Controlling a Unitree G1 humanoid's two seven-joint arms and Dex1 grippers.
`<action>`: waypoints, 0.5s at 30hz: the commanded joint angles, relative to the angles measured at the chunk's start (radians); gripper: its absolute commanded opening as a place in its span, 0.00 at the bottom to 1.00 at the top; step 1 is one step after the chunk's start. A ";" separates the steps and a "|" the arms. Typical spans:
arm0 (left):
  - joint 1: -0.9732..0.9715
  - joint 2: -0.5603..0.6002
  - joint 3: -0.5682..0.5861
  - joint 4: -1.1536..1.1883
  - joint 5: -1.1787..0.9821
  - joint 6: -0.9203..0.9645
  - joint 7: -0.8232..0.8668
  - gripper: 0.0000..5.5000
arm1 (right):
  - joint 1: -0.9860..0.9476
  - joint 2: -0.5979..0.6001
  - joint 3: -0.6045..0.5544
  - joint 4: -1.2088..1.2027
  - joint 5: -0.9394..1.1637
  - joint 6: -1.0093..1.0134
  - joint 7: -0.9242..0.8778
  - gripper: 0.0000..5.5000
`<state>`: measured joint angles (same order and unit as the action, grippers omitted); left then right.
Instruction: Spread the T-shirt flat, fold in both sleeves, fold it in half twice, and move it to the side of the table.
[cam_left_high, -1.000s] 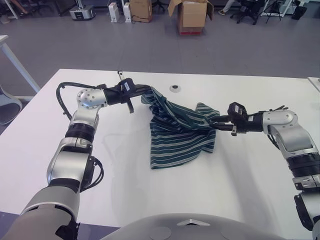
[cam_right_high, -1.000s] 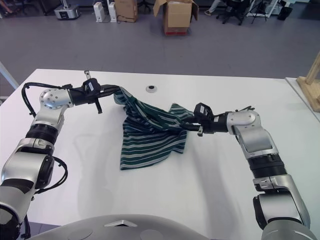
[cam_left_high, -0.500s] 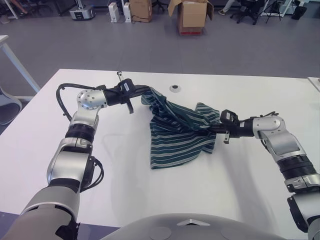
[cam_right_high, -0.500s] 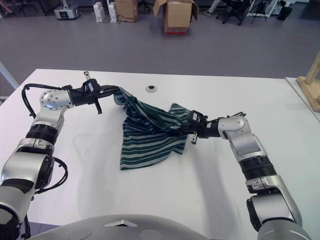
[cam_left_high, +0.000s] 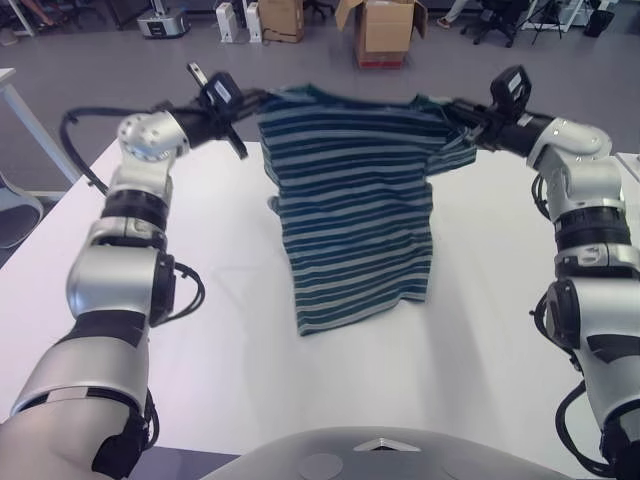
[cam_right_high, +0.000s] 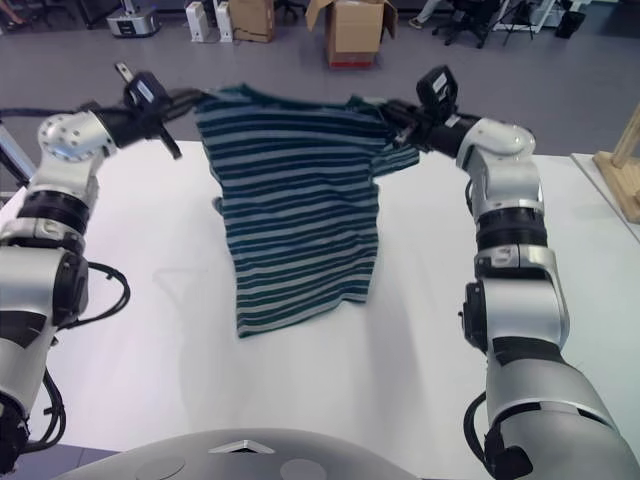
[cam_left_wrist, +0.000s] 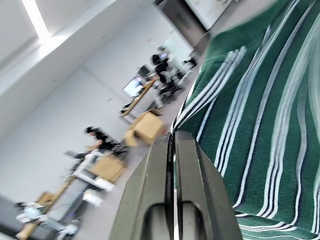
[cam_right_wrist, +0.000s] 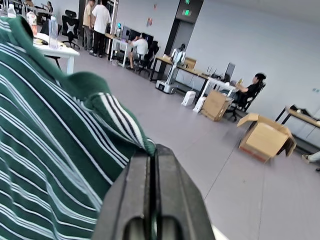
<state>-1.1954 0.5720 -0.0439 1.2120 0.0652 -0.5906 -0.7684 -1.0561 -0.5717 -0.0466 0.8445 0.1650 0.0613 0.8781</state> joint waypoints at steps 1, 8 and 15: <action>-0.171 0.041 -0.011 0.058 0.067 0.039 0.062 0.00 | -0.215 -0.033 0.009 0.174 -0.064 -0.080 -0.019 0.00; -0.356 0.060 -0.056 0.117 0.184 0.098 0.168 0.00 | -0.482 -0.055 0.025 0.403 -0.168 -0.156 -0.082 0.00; -0.435 0.069 -0.090 0.140 0.276 0.143 0.254 0.00 | -0.573 -0.062 0.029 0.463 -0.239 -0.178 -0.125 0.00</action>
<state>-1.6038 0.6150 -0.1246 1.3370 0.3195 -0.4620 -0.5314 -1.5849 -0.6166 -0.0196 1.2899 -0.0510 -0.1071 0.7592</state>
